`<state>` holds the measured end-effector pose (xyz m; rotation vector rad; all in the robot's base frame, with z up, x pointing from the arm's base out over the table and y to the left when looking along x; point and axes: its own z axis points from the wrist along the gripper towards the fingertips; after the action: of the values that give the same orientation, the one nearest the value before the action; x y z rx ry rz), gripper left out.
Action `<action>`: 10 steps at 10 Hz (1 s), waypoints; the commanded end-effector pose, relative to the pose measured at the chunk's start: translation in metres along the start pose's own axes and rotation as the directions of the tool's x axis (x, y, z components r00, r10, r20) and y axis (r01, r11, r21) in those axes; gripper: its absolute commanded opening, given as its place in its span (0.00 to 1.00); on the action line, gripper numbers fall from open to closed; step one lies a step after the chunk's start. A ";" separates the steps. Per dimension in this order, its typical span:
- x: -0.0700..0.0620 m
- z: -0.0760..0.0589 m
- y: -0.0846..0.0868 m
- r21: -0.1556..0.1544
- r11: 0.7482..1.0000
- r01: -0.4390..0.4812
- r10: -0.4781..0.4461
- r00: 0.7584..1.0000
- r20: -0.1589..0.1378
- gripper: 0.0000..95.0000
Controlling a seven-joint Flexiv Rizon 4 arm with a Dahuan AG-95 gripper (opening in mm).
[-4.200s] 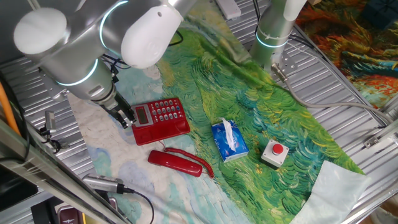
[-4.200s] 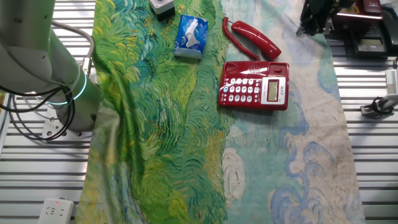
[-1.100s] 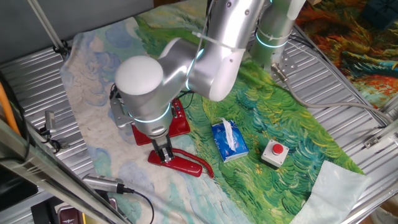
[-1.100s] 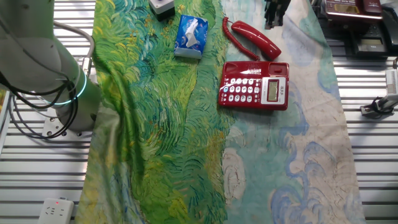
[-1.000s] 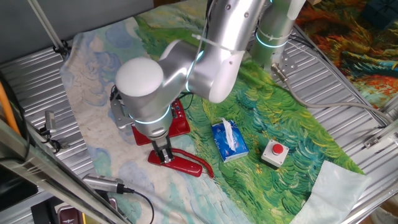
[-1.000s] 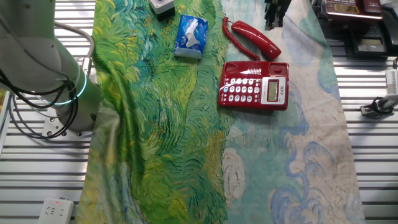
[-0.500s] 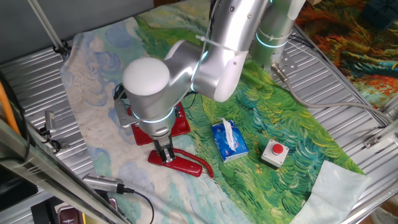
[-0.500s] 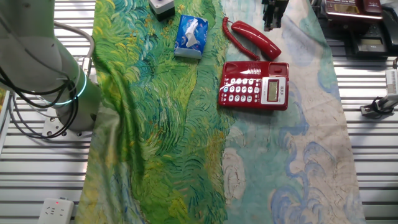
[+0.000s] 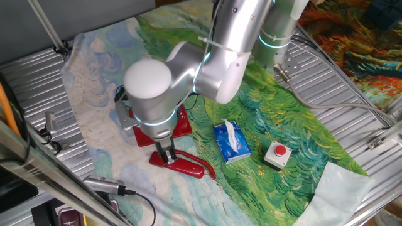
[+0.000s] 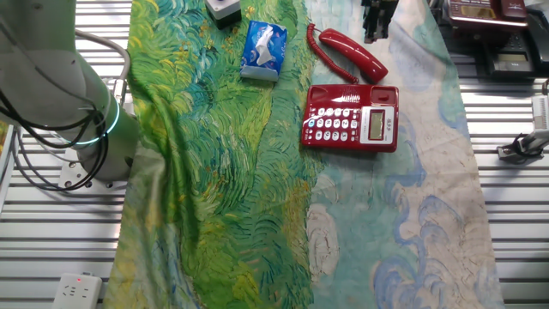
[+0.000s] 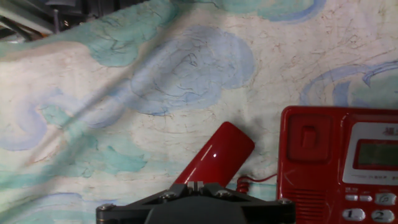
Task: Place the handset of the telephone on the corresponding phone cradle
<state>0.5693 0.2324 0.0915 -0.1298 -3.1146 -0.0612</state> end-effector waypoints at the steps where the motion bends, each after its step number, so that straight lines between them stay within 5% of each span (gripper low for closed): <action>1: -0.002 0.000 0.001 0.012 0.999 0.042 -0.040 0.992 -0.120 0.00; 6: -0.002 0.000 0.001 0.012 0.999 0.042 -0.040 0.991 -0.126 0.00; 7: -0.001 0.005 0.001 0.008 0.999 0.038 -0.037 0.996 -0.082 0.00; 10: 0.005 0.018 -0.002 0.008 0.999 0.034 -0.033 0.999 -0.036 0.00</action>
<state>0.5617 0.2307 0.0744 -0.0724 -3.0770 -0.0494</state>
